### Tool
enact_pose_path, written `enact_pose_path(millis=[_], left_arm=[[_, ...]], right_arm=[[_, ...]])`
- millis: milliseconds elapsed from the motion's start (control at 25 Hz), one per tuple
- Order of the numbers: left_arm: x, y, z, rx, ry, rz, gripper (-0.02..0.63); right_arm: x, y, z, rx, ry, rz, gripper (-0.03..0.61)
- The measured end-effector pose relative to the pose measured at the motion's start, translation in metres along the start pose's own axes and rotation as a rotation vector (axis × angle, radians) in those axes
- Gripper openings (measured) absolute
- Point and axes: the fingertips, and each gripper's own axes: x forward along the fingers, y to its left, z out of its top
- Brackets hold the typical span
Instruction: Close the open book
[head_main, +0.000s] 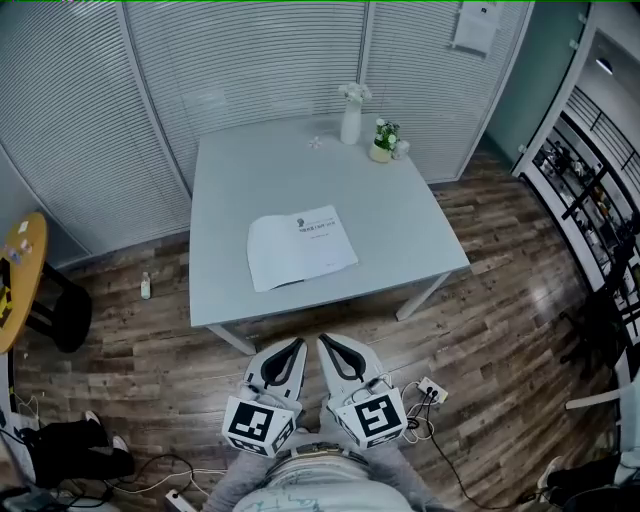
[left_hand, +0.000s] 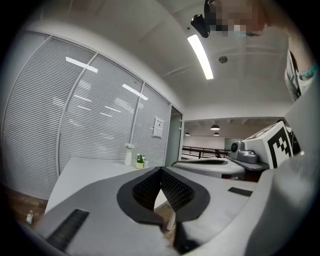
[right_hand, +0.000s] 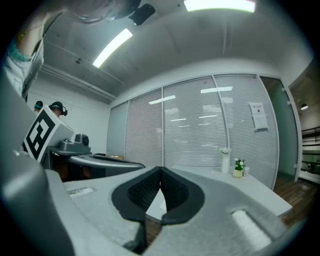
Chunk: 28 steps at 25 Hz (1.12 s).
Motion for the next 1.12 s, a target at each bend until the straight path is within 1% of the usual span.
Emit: enact_pose_path(millis=[200, 400, 560, 760, 1120], left_arm=[[0.046, 0.02, 0.012, -0.009, -0.008, 0.04, -0.002], [0.083, 0.033, 0.019, -0.016, -0.018, 0.076, -0.002], [0.115, 0.038, 0.021, -0.024, -0.017, 0.092, -0.002], [0.146, 0.031, 0.02, -0.024, -0.021, 0.104, -0.002], [0.175, 0.033, 0.015, -0.044, -0.024, 0.128, -0.002]], right_arm=[[0.034, -0.037, 0.005, 0.0, 0.006, 0.054, 0.002], [0.056, -0.071, 0.01, -0.006, 0.003, 0.083, 0.002], [0.07, -0.1, 0.012, -0.013, 0.0, 0.096, 0.002], [0.073, -0.132, 0.009, -0.02, -0.002, 0.108, 0.002], [0.082, -0.157, -0.002, -0.005, 0.014, 0.141, 0.002]])
